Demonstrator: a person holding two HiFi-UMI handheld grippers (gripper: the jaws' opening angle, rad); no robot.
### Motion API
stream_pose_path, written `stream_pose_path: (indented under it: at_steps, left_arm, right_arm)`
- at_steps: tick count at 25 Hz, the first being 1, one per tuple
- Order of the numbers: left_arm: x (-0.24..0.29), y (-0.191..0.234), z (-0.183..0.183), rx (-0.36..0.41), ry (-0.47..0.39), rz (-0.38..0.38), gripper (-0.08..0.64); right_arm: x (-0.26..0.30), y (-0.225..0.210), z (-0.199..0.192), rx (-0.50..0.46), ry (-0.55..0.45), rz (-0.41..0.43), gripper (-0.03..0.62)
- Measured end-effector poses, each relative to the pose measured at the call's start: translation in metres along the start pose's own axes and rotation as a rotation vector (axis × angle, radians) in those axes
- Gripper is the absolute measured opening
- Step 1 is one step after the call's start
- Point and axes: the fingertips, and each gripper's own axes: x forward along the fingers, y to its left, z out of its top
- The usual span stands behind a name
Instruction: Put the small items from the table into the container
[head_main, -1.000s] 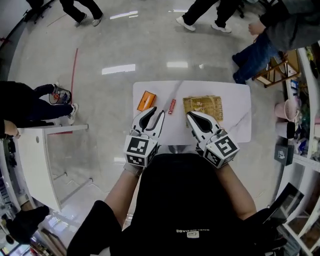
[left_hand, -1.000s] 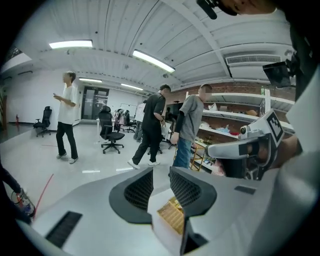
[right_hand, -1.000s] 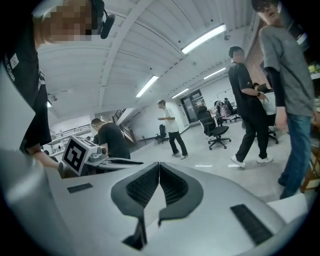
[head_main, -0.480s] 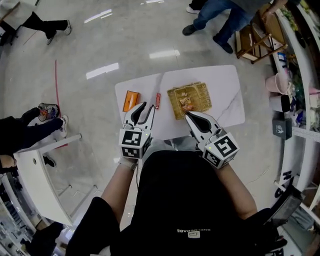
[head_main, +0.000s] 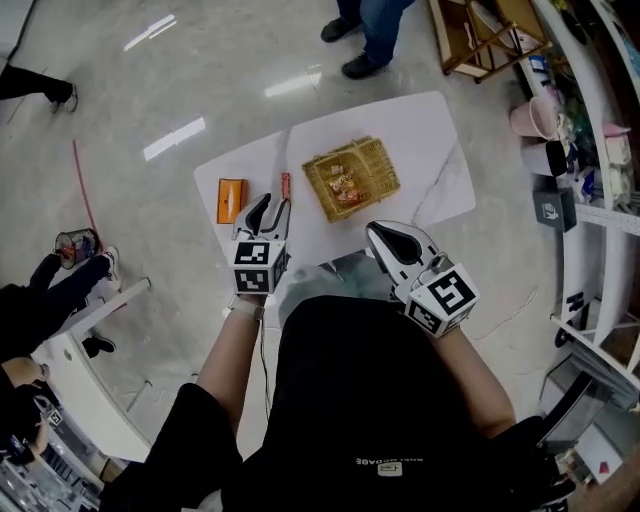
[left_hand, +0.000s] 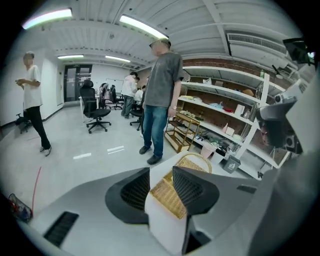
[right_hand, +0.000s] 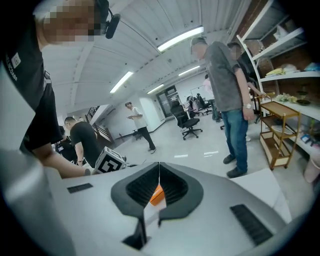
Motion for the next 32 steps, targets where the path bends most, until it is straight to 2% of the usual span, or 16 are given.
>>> stream_pose_path:
  at_steps: [18,24,32]
  left_arm:
    - [0.116,0.024,-0.112,0.029,0.238,0.03,0.194]
    - [0.15,0.041,-0.158,0.022,0.326,0.057,0.212]
    - [0.193,0.058,-0.202,0.03,0.4,0.074,0.212]
  right_arm:
    - [-0.023,-0.04,-0.058,0.095,0.086,-0.101,0.011]
    - [-0.022,-0.046,-0.078,0.127,0.117,-0.112,0.011]
    - [-0.006,-0.056,-0.108,0.171,0.154,-0.116,0.011]
